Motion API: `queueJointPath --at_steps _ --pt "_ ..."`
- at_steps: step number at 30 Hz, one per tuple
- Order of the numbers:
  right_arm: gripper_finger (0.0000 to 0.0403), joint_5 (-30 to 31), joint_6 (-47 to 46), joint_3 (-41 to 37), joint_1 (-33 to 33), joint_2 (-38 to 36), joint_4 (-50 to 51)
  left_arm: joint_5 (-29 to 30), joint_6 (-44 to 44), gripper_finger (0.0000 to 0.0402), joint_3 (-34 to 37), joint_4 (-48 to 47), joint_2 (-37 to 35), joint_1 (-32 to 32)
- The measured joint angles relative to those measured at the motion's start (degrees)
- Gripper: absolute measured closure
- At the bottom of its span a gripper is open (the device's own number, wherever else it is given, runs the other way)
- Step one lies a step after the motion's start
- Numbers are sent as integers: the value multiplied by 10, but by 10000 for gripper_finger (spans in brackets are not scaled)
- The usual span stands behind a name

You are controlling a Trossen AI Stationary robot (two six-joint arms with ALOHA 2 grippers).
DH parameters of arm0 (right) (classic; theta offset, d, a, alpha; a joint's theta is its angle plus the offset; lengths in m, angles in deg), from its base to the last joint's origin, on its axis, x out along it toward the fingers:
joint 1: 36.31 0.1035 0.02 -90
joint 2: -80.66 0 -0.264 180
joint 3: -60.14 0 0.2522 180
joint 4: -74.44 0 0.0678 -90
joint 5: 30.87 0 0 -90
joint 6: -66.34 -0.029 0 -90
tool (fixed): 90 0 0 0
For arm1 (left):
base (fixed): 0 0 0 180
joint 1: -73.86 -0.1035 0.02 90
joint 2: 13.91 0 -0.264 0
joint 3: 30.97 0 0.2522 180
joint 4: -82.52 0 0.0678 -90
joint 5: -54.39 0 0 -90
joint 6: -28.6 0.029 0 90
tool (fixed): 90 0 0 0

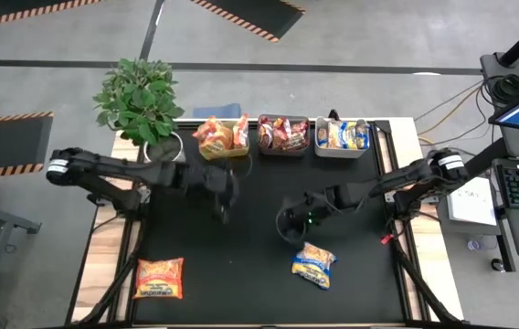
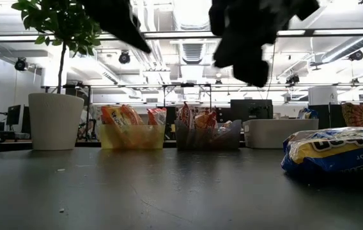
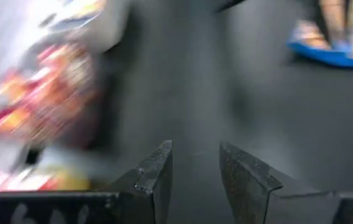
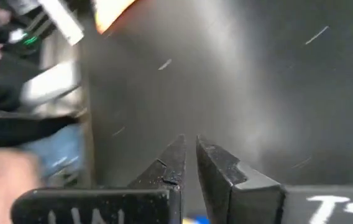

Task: Sort Maruchan noodles
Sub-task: Put the blue noodle pack into the white bin

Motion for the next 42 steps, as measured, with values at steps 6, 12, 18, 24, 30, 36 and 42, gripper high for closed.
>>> queueJointPath --at_steps 6,12,18,24,30,36,42 --pt "376 -42 -136 0 68 0 30 -19 64 290 10 40 6 115" --pt "376 -35 -223 0 118 1 145 -18 92 290 21 78 6 158" --pt "376 -27 -288 0 153 1 348 -15 77 290 41 106 6 156" --pt "376 -19 -292 0 170 3 371 -14 72 290 49 113 6 155" --pt "376 4 -272 0 172 3 303 -14 72 290 49 117 6 152" --pt "376 61 -271 -2 171 15 294 -13 71 290 49 119 6 150" --pt "376 63 -238 -1 171 55 292 -13 69 290 50 134 5 150"
